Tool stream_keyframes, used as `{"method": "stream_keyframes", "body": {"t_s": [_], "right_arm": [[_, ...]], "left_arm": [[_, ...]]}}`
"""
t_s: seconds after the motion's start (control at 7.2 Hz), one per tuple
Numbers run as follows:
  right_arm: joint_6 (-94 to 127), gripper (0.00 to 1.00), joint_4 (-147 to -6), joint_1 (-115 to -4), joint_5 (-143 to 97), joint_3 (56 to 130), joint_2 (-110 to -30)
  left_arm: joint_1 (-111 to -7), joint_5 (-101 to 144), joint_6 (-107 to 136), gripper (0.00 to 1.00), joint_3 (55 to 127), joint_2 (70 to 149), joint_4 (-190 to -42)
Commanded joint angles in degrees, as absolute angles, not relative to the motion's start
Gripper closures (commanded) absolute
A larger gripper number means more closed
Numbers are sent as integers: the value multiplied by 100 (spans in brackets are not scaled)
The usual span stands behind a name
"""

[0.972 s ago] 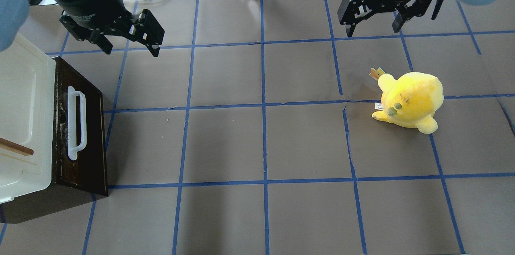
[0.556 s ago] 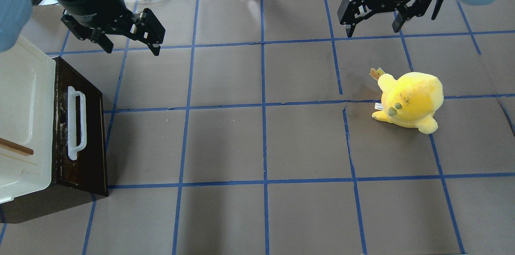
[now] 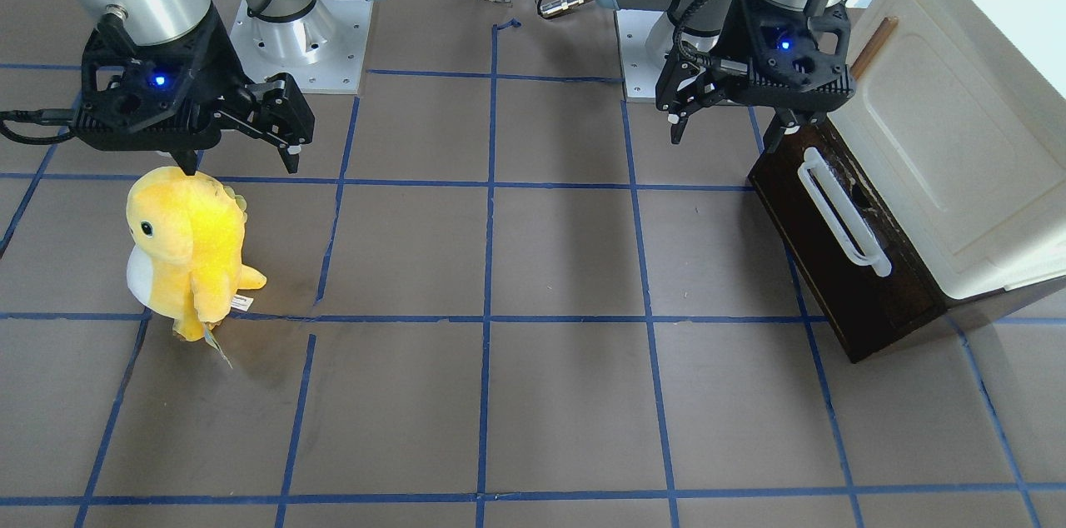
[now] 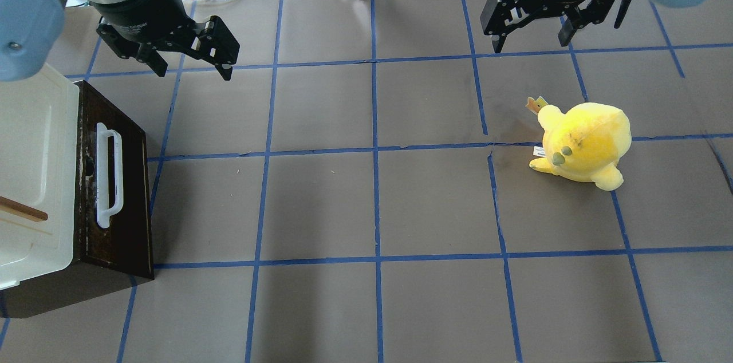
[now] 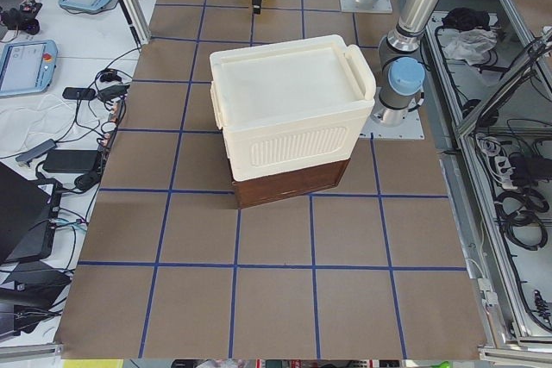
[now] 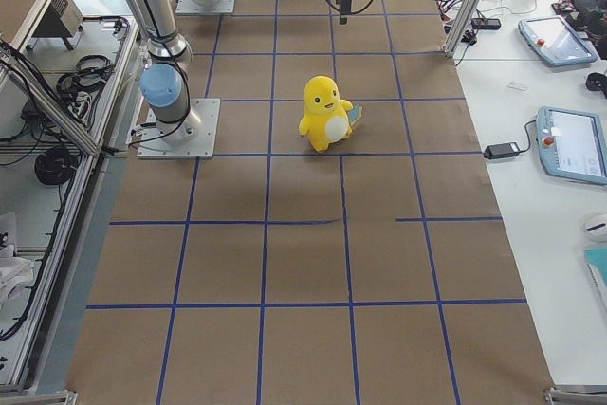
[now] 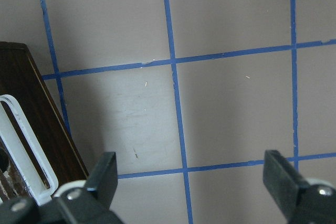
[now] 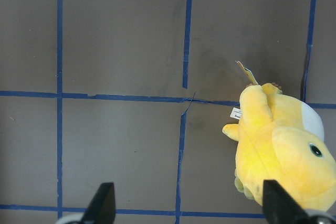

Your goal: Pull drawer sideways

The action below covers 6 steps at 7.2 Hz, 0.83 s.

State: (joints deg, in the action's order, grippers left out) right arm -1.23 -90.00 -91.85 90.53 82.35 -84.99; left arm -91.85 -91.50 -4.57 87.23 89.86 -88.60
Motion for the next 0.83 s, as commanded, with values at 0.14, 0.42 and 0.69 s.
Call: {"method": "stream_keyframes", "body": {"t_s": [0.14, 0.42, 0.69], "right_arm": [[-123, 0, -9000, -9185, 9053, 8235, -8499], [-123, 0, -9000, -9185, 9053, 8235, -8499], [-123, 0, -9000, -9185, 9053, 8235, -8499]], "left_arm": [[-9193, -9615, -300, 0, 9007, 9061, -8798], [-9185, -10164, -132, 0, 9550, 9192, -8440], [-9185, -10713, 43, 0, 10332, 9464, -7615]]}}
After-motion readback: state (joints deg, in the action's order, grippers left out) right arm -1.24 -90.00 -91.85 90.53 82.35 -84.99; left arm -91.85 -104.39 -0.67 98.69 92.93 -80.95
